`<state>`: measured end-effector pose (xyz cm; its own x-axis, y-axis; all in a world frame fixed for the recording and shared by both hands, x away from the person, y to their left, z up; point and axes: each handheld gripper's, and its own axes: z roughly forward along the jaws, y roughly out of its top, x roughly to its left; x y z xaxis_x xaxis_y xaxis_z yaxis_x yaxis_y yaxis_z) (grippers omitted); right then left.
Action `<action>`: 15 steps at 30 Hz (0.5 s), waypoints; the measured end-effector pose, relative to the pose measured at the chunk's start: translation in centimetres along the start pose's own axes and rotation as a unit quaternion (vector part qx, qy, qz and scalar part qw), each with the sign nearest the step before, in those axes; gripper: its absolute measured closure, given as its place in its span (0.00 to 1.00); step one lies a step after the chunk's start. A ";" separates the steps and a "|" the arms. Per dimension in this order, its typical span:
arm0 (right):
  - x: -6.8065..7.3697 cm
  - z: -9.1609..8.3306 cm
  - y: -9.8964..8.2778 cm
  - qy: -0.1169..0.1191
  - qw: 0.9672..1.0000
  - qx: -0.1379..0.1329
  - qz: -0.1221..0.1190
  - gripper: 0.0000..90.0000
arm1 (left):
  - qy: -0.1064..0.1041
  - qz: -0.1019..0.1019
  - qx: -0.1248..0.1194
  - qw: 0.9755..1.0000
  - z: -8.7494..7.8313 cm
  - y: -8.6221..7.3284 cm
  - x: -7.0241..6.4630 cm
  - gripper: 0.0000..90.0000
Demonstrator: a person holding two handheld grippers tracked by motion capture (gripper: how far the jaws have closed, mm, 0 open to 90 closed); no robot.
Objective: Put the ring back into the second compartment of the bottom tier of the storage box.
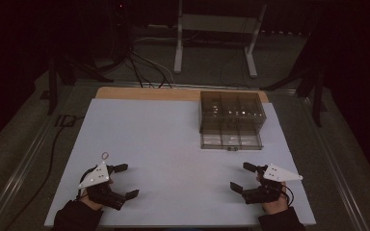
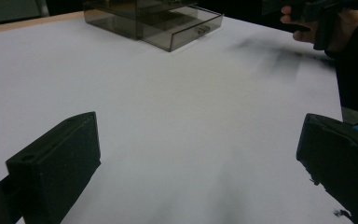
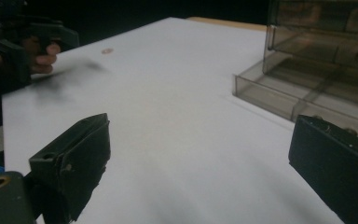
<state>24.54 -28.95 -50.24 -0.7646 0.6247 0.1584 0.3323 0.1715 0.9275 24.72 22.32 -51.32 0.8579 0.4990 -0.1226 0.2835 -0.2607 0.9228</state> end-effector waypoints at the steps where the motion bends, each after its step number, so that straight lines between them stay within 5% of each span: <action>1: 0.0 0.0 -0.1 0.002 1.000 0.003 0.006 0.06 | 0.001 -0.001 0.001 1.000 0.1 0.0 0.0 0.01; 5: 0.0 0.1 -0.5 0.014 1.000 0.018 0.018 0.04 | -0.001 0.000 0.005 1.000 0.7 0.2 0.3 0.01; 15: 0.3 0.4 -0.2 0.015 1.000 0.009 -0.008 0.02 | 0.000 0.012 0.022 1.000 0.8 -0.1 -0.1 0.01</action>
<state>24.47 -28.44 -50.52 -0.7865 0.5981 0.1538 0.3290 0.1951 0.9240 24.97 21.64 -51.73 0.8647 0.4920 -0.1013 0.2823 -0.3091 0.9082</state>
